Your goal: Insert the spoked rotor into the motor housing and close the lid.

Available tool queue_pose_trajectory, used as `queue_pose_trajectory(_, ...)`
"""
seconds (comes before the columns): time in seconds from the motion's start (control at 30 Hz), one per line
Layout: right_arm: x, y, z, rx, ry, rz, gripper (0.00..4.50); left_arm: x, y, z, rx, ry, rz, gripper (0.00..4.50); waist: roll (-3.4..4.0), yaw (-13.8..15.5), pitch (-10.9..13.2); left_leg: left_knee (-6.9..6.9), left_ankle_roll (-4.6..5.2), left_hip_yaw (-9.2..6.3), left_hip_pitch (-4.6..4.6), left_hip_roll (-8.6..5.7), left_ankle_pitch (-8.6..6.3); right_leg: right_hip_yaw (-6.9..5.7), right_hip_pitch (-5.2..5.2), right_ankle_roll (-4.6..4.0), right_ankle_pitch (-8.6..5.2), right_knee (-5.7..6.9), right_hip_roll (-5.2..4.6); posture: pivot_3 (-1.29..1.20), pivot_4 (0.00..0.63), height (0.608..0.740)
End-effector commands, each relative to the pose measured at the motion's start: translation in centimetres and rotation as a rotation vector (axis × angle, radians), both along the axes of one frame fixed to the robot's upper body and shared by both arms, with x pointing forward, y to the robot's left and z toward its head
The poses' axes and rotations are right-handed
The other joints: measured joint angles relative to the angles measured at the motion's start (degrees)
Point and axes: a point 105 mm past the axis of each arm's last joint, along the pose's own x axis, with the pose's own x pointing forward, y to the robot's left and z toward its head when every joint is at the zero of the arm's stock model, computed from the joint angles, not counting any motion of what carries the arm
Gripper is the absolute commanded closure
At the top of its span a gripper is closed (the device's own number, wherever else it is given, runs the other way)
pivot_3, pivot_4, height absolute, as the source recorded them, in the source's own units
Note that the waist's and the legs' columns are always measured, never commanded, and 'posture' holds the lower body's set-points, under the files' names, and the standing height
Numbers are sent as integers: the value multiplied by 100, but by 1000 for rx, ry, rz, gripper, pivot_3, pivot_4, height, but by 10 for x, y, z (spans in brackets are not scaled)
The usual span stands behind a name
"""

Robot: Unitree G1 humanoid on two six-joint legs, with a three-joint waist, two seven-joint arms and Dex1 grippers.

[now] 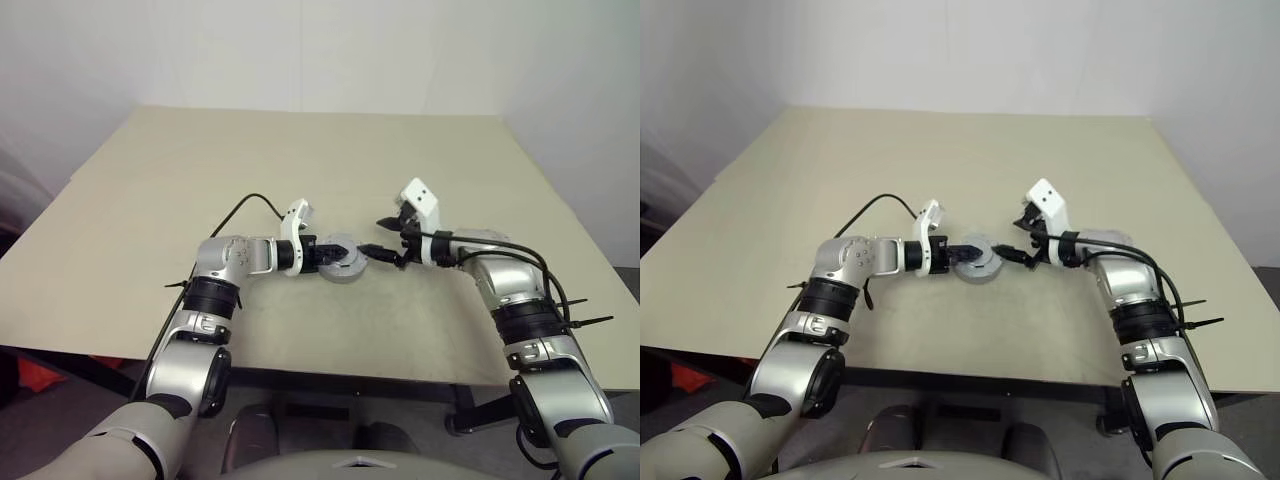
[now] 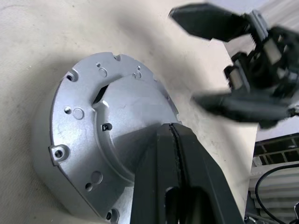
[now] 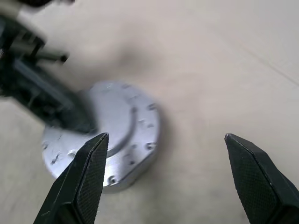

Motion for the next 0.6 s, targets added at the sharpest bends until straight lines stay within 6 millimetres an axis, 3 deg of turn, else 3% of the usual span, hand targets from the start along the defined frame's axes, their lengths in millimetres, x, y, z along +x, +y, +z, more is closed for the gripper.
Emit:
queue_pose_trajectory(0.03,6,-16,19,120,54,-99,16,0,2,-2,34,-16,-3,4500,1,5,1,0,0,0,0,0,0,0,0,0,0,0,0,0,0,740)
queue_pose_trajectory(0.4,-8,-36,6,428,478,-270,16,-3,4,-5,45,-35,-3,4500,7,17,0,1,-3,1,2,0,3,0,1,-2,1,3,0,0,0,740)
queue_pose_trajectory(0.6,-12,-26,-12,486,600,-307,16,-3,7,-6,59,-48,4,4500,11,15,-1,0,-16,2,5,1,10,-1,1,-2,1,5,0,0,0,740)
